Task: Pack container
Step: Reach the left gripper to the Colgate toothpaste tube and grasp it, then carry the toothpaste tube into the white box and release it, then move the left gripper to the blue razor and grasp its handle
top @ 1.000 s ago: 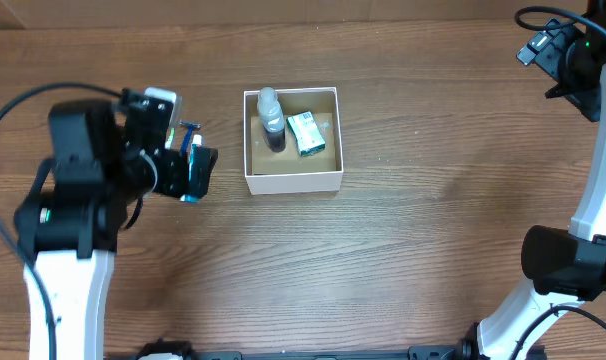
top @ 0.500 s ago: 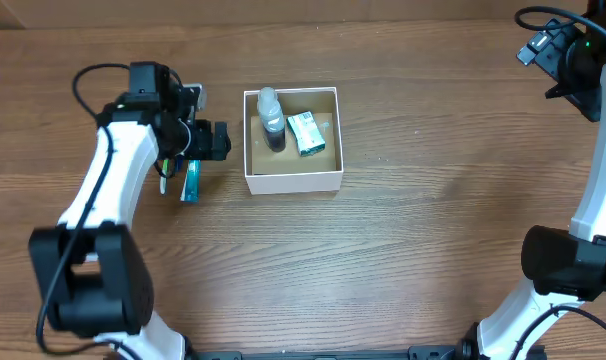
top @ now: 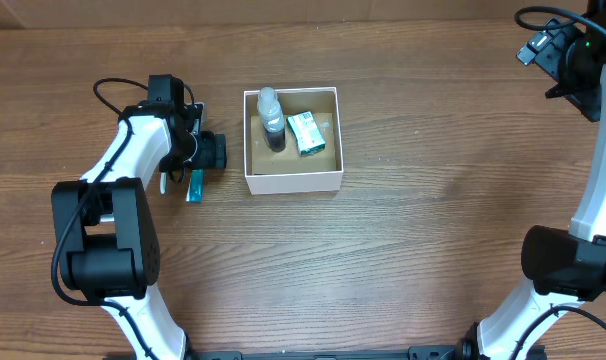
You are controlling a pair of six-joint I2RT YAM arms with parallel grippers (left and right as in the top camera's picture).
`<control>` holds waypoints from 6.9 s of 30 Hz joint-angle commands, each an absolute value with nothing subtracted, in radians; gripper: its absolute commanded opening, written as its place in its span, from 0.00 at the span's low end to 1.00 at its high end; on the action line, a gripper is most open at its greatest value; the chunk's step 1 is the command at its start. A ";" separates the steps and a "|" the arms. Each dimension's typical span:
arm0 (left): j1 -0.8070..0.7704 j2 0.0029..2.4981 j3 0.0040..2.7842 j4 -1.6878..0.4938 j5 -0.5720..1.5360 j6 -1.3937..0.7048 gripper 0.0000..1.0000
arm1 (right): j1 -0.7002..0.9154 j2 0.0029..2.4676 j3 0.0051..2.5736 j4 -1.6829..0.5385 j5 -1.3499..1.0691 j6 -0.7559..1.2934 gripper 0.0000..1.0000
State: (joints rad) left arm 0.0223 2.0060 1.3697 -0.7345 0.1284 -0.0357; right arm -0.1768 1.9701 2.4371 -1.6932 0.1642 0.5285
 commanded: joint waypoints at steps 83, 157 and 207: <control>-0.472 2.060 2.469 -1.607 0.165 0.694 0.04 | -0.180 1.960 2.441 -1.689 0.170 0.535 1.00; 0.123 2.085 2.086 -1.371 0.279 0.065 1.00 | -0.180 1.960 2.441 -1.689 0.170 0.535 1.00; 0.001 2.334 1.858 -1.100 -0.106 0.035 0.59 | -0.180 1.960 2.441 -1.689 0.170 0.535 1.00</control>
